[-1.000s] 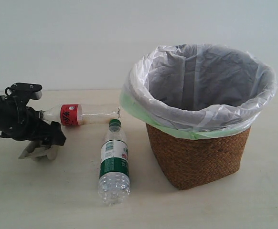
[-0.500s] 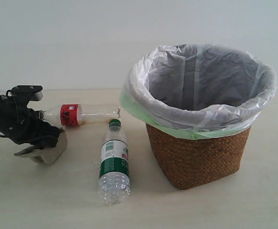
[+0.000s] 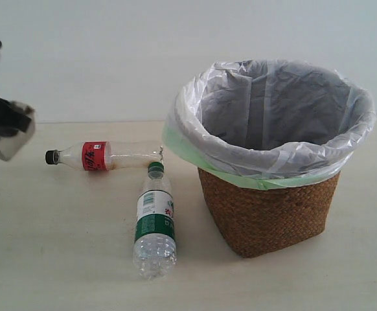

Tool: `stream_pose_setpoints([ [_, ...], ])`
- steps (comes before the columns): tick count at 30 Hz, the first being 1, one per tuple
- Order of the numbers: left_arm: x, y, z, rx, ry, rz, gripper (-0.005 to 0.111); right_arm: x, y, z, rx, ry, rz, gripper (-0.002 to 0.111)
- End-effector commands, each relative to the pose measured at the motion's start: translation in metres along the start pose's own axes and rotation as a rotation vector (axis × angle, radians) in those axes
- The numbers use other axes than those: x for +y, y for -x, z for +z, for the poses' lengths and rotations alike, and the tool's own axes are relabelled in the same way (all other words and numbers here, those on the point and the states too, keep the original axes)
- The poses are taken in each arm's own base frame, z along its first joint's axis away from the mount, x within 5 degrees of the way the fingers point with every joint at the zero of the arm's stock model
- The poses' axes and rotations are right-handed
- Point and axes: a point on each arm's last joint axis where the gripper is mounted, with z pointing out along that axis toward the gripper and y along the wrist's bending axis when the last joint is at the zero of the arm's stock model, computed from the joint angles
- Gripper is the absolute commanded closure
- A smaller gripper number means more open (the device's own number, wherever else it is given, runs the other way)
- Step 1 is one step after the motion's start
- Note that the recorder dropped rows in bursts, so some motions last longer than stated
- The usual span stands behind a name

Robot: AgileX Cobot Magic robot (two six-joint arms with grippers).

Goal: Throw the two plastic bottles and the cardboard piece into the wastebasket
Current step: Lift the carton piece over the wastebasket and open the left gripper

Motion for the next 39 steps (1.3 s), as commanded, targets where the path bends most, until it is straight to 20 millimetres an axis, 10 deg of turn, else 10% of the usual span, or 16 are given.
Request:
stream_pose_setpoints([
  [1,0.025,0.019,-0.065,-0.070,0.220,0.000,0.103,0.000,0.001,-0.001,-0.016,-0.001,-0.011,0.106],
  [8,0.043,0.039,-0.114,-0.006,0.339,-0.016,0.103,0.000,0.001,-0.001,-0.016,-0.001,-0.011,0.106],
  [15,0.026,0.040,-0.093,0.019,0.144,-0.153,0.103,0.000,0.001,-0.001,-0.016,-0.001,-0.011,0.106],
  [19,-0.054,0.064,-0.072,-0.116,-0.589,-0.069,0.103,0.000,0.001,-0.001,-0.016,-0.001,-0.011,0.106],
  [22,-0.140,0.121,-0.132,-0.532,-1.097,-0.003,0.086,0.000,0.001,-0.001,-0.016,-0.001,-0.011,0.106],
  [26,-0.191,0.146,-0.135,-0.480,-0.785,0.153,0.000,0.000,0.001,-0.001,-0.016,-0.001,-0.011,0.106],
  [30,-0.189,0.139,-0.099,-0.313,-0.511,0.187,0.004,0.000,0.001,-0.001,-0.016,-0.001,-0.011,0.106],
  [39,-0.183,0.140,-0.103,-0.327,-0.473,0.205,0.038,0.000,0.001,-0.001,-0.016,-0.001,-0.011,0.106],
])
